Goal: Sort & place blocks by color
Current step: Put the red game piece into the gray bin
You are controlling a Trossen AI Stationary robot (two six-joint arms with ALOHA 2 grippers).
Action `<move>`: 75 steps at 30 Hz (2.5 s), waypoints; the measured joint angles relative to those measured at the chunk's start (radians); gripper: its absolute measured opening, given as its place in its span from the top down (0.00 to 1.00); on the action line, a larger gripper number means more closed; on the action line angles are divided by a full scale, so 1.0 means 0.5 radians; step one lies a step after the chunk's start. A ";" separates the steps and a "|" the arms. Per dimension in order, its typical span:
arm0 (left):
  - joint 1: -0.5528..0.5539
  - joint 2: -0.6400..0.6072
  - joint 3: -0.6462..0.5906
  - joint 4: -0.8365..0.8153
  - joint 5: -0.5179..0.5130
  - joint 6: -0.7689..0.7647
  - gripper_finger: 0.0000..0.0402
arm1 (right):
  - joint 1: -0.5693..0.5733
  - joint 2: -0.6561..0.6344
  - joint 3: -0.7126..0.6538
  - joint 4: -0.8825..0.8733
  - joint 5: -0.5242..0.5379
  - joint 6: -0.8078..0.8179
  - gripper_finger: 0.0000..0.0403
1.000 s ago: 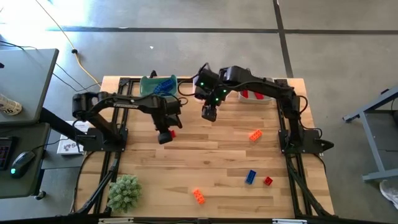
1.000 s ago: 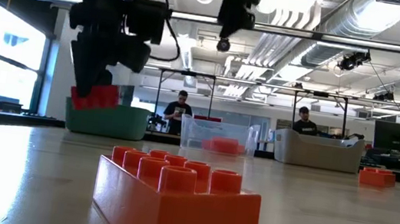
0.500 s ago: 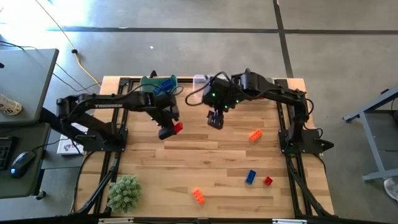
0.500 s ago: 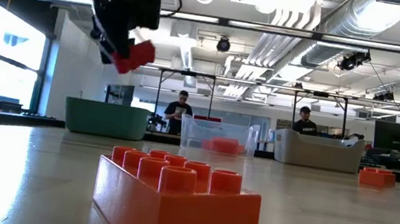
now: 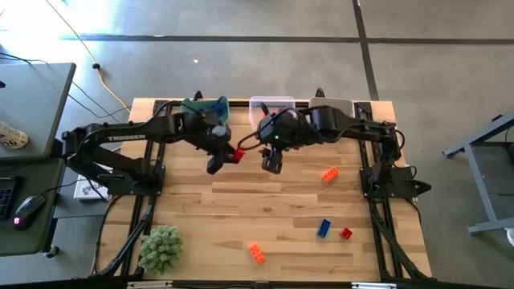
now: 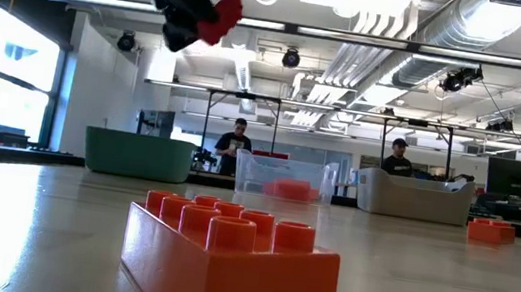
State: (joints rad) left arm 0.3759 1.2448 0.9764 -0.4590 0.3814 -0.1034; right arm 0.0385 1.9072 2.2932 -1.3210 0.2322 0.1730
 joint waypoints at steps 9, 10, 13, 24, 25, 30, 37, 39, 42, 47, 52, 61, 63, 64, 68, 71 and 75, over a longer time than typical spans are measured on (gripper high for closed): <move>0.041 -0.108 0.001 0.409 -0.007 -0.003 0.72 | -0.143 -0.008 0.000 0.217 -0.189 -0.228 0.44; 0.050 -0.115 0.001 0.451 -0.009 -0.003 0.72 | -0.167 -0.009 0.000 0.241 -0.236 -0.256 0.44; 0.076 -0.131 0.001 0.574 -0.014 0.004 0.72 | -0.242 -0.009 0.000 0.304 -0.368 -0.341 0.44; 0.178 -0.133 0.001 0.767 -0.015 0.004 0.72 | -0.540 -0.009 0.000 0.508 -0.880 -0.471 0.44; 0.187 -0.133 0.001 0.767 -0.014 0.004 0.72 | -0.562 -0.010 0.000 0.515 -0.952 -0.483 0.44; 0.238 -0.132 0.001 0.827 -0.015 0.004 0.72 | -0.631 -0.010 0.000 0.560 -1.080 -0.549 0.44; 0.257 -0.132 0.001 0.936 -0.013 0.004 0.72 | -0.657 -0.010 0.000 0.646 -1.112 -0.669 0.44; 0.258 -0.132 0.001 0.952 -0.014 0.004 0.72 | -0.659 -0.010 0.000 0.693 -1.109 -0.674 0.44; 0.257 -0.131 0.001 1.007 -0.014 0.003 0.72 | -0.660 -0.010 0.000 0.740 -1.151 -0.677 0.44; 0.257 -0.131 0.001 1.089 -0.014 -0.010 0.72 | -0.660 -0.010 0.000 0.769 -1.180 -0.672 0.44; 0.255 -0.131 0.001 1.190 -0.014 -0.042 0.72 | -0.648 -0.005 0.000 0.889 -1.176 -0.617 0.44; 0.255 -0.130 0.001 1.197 -0.016 -0.049 0.72 | -0.634 0.036 0.000 0.915 -1.157 -0.512 0.58; 0.256 -0.129 0.001 1.194 -0.018 -0.049 0.72 | -0.634 0.039 0.000 0.897 -1.152 -0.510 0.66; 0.256 -0.129 0.001 1.194 -0.025 -0.048 0.72 | -0.634 0.042 0.001 0.892 -1.153 -0.510 0.70; 0.256 -0.128 0.001 1.181 -0.040 -0.048 0.71 | -0.634 0.047 0.002 0.879 -1.163 -0.512 0.71; 0.255 -0.128 0.001 1.150 -0.086 -0.048 0.69 | -0.634 0.050 0.002 0.862 -1.162 -0.520 0.71; 0.252 -0.121 0.001 1.081 -0.152 -0.003 0.63 | -0.632 0.057 0.002 0.821 -1.098 -0.545 0.71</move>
State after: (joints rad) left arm 0.5018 1.1843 0.9768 0.0814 0.3051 -0.1050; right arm -0.2775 1.9358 2.2943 -0.9103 -0.3166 -0.0997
